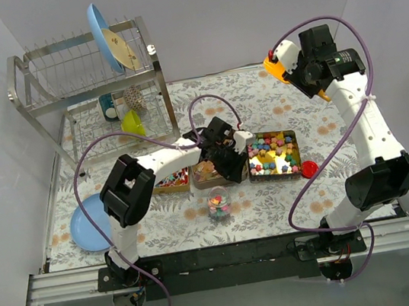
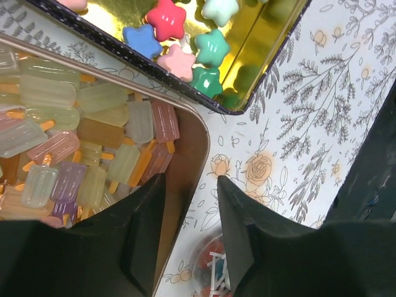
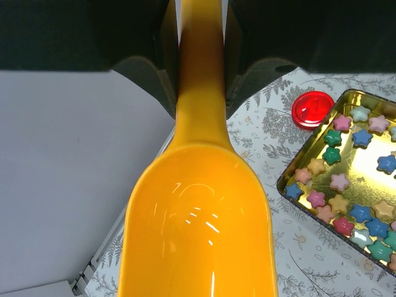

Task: Pack the candies
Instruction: Move the storage box to the center of the board.

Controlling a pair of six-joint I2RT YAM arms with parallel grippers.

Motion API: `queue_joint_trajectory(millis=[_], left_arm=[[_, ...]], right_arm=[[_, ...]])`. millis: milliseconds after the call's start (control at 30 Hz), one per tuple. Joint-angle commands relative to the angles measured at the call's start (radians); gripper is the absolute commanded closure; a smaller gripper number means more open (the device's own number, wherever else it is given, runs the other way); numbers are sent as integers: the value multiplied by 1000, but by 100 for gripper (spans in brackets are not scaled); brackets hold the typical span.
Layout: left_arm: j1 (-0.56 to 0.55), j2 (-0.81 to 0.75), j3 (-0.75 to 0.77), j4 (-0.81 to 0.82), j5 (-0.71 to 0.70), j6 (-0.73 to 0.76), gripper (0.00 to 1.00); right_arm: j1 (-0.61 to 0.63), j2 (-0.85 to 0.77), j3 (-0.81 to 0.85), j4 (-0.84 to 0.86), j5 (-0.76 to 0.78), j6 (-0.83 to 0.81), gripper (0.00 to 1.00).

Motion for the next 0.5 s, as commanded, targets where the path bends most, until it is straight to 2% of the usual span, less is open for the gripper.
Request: queue_joint_trajectory(millis=[0, 167, 233, 333, 467], left_arm=[[-1, -81, 67, 9, -62, -35, 59], [53, -192, 97, 13, -56, -74, 52], [93, -231, 68, 47, -28, -162, 50], [217, -292, 39, 94, 119, -335, 48], [367, -363, -84, 211, 344, -491, 47]], right_arm=[[-3, -15, 26, -9, -53, -22, 99], [1, -8, 24, -69, -170, -72, 99], [20, -27, 0, -74, -234, -108, 99], [75, -82, -93, -64, -260, -156, 99], [141, -185, -262, -16, -384, -231, 99]])
